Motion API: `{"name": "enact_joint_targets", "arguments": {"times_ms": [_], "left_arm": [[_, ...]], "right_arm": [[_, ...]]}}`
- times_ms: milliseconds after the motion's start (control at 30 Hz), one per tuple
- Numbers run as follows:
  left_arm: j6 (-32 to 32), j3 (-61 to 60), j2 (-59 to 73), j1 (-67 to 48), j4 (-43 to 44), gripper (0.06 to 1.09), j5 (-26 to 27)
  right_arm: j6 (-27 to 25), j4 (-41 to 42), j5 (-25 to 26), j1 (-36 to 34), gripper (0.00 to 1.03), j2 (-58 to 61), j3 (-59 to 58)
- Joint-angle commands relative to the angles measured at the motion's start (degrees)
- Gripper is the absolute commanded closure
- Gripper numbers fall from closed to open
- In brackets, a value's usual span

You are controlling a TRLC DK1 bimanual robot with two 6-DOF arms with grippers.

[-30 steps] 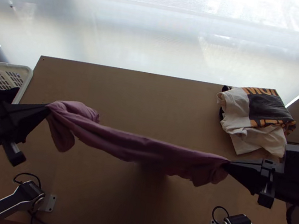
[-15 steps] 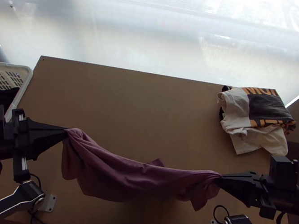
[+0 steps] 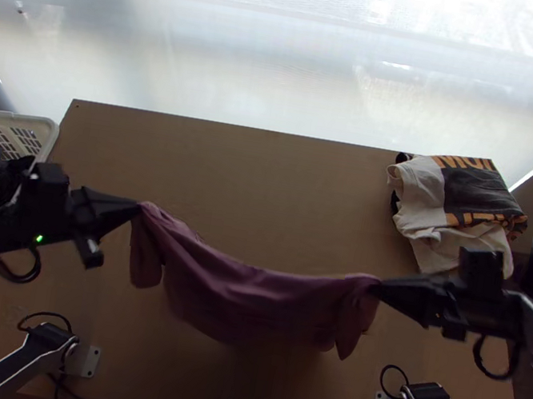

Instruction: Fold the t-shirt

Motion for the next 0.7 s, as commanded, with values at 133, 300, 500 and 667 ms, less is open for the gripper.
{"name": "enact_joint_targets", "arguments": {"times_ms": [133,300,500,667], "left_arm": [[10.15,-6.76,22.40,18.98,16.14,1.03,0.31],[8.39,-2.63,31.45,15.73,25.19,1.03,-7.69],[7.16,4.57,43.76,8.17,30.11,1.03,-13.32],[6.90,13.10,55.45,3.87,30.29,1.03,-16.74]], "right_arm": [[-11.93,9.62,7.24,-8.34,1.00,21.79,2.51],[-14.74,16.13,15.86,-9.13,1.00,31.90,6.81],[-17.56,24.56,27.46,-5.70,1.00,41.74,8.22],[-17.73,30.28,35.02,-4.12,1.00,48.60,9.54]]}}
